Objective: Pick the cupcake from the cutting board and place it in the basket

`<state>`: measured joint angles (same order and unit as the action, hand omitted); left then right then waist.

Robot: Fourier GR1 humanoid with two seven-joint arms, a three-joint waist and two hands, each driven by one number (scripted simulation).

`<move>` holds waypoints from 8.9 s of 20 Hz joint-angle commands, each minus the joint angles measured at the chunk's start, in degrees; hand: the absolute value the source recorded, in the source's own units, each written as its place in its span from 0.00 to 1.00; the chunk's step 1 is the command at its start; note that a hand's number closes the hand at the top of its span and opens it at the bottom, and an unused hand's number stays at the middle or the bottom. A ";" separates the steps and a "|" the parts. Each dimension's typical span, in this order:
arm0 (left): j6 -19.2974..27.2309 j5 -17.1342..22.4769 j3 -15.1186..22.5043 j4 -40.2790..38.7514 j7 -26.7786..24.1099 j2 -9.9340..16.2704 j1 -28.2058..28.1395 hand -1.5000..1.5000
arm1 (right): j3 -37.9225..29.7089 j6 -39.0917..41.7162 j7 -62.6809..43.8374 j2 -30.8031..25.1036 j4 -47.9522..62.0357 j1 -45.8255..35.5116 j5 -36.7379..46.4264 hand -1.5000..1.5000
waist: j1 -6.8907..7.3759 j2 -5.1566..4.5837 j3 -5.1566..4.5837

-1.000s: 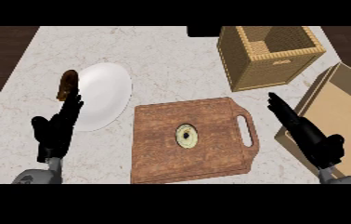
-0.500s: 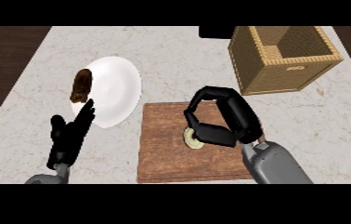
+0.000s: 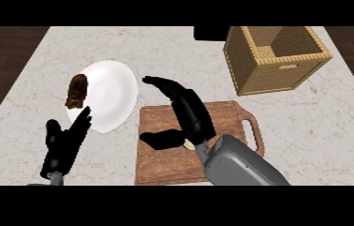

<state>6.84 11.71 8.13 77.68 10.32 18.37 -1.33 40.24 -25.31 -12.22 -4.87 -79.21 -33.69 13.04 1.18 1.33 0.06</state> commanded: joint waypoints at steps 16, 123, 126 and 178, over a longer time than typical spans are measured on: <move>1.01 0.56 -1.14 0.21 3.41 0.25 -5.04 0.50 | -4.95 50.18 -55.44 -16.58 -17.78 -29.05 -11.06 0.00 | -3.85 -0.02 -0.20; -7.31 -7.04 -7.69 3.80 6.72 -5.53 -6.34 0.50 | 10.21 29.49 -34.72 4.81 1.82 8.96 43.92 1.00 | -0.84 -1.34 -0.05; -6.72 -7.17 -7.26 5.25 4.53 -6.41 -9.05 0.50 | 2.60 25.24 -32.82 4.84 -8.28 10.40 39.32 1.00 | -1.43 -1.20 -0.02; -9.48 -9.52 -9.35 3.23 3.65 -8.00 -8.00 0.50 | -55.60 16.10 -6.70 -7.85 21.03 -19.50 14.00 1.00 | -0.46 -1.50 -0.06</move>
<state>-1.55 2.10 -1.16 84.21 15.55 10.89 -7.47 -14.67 -7.69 -22.99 -13.35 -61.33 -54.11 28.54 0.96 0.01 0.53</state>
